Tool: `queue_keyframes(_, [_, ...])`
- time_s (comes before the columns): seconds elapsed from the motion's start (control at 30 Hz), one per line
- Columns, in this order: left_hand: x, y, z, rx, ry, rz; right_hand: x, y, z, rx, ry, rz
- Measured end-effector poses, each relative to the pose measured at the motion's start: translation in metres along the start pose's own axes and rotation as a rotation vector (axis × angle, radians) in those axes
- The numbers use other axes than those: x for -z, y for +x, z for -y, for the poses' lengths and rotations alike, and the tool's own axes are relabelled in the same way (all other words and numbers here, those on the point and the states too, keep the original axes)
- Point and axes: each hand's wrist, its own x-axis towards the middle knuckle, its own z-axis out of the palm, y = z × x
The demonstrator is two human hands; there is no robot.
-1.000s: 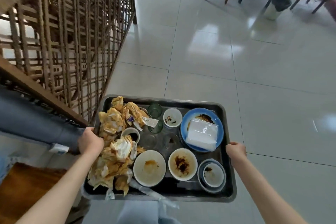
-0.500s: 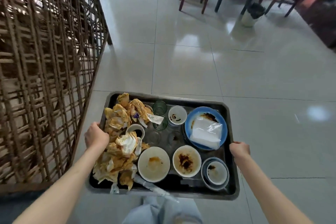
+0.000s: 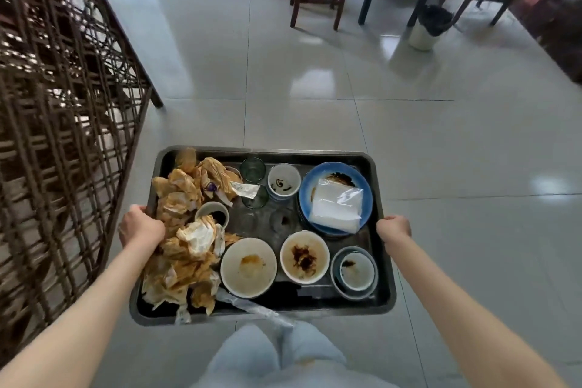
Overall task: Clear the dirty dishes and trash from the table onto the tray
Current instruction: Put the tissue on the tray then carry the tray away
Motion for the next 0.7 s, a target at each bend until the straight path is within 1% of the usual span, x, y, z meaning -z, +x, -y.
queue_keyframes(0.3, [-0.042, 0.109, -0.145, 0.062, -0.026, -0.018, -0.042, 0.118, 0.172, 0.031, -0.04, 0.007])
queue_keyframes(0.57, [-0.076, 0.246, -0.265, 0.076, -0.048, 0.013, -0.114, 0.207, 0.323, 0.021, -0.032, 0.007])
queue_keyframes(0.7, [-0.083, 0.322, -0.335, 0.025, -0.038, 0.017, -0.151, 0.249, 0.405, 0.018, -0.005, -0.017])
